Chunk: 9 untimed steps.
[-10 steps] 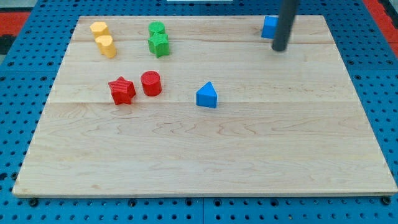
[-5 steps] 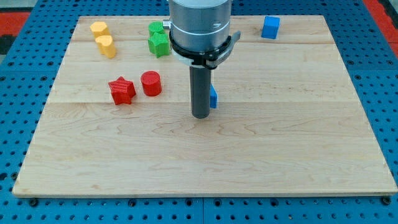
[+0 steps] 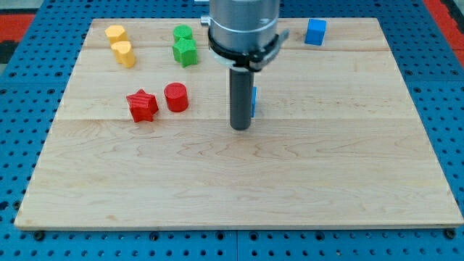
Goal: Move the blue triangle near the blue cube
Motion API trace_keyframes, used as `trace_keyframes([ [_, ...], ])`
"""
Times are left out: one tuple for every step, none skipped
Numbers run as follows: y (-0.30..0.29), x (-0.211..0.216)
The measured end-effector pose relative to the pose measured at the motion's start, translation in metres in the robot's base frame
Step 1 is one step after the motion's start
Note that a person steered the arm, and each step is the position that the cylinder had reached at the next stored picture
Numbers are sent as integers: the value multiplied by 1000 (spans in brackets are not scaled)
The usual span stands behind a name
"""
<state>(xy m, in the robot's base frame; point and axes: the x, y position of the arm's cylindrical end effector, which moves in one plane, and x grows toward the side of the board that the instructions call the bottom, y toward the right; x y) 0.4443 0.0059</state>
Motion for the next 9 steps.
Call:
trace_keyframes([
  [25,-45],
  [50,-90],
  [46,-114],
  [46,-142],
  [73,-166],
  [63,-173],
  [61,-186],
  [75,-205],
  [88,-209],
])
